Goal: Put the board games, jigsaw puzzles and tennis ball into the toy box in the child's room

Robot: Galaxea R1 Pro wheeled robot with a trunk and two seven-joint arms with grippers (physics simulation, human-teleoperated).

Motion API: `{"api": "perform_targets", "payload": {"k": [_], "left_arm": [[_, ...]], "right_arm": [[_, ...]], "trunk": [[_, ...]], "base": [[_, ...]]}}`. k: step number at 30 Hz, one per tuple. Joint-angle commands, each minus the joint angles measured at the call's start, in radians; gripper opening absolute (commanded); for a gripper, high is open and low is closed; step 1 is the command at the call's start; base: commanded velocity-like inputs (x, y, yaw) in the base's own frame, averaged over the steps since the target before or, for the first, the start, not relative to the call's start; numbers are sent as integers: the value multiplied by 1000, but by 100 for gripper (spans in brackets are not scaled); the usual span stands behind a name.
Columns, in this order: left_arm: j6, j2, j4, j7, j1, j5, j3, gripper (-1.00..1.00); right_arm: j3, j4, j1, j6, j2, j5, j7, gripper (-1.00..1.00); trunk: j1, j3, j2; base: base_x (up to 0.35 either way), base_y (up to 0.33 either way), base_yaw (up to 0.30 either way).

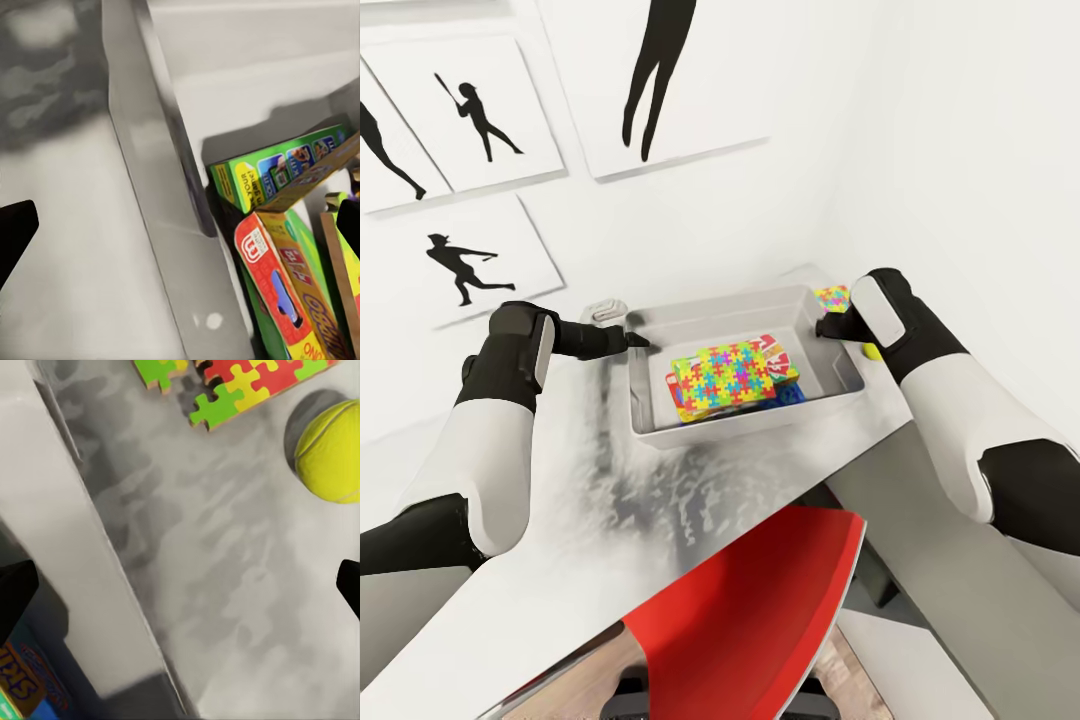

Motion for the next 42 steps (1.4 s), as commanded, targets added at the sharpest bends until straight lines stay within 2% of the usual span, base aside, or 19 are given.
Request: {"api": "perform_targets", "payload": {"k": [1, 13, 42], "left_arm": [[4, -1, -1, -9, -1, -10, 5, 100], [4, 0, -1, -9, -1, -10, 6, 100], [4, 0, -1, -9, -1, -9, 6, 100]], "right_arm": [[7, -1, 0, 2, -2, -11, -9, 100], [8, -1, 4, 2, -13, -11, -9, 100], [15, 7, 6, 1, -2, -12, -7, 100]], "trunk": [[1, -2, -2], [1, -3, -2], [1, -3, -2]], "base": [[0, 0, 0], [0, 0, 0], [0, 0, 0]]}}
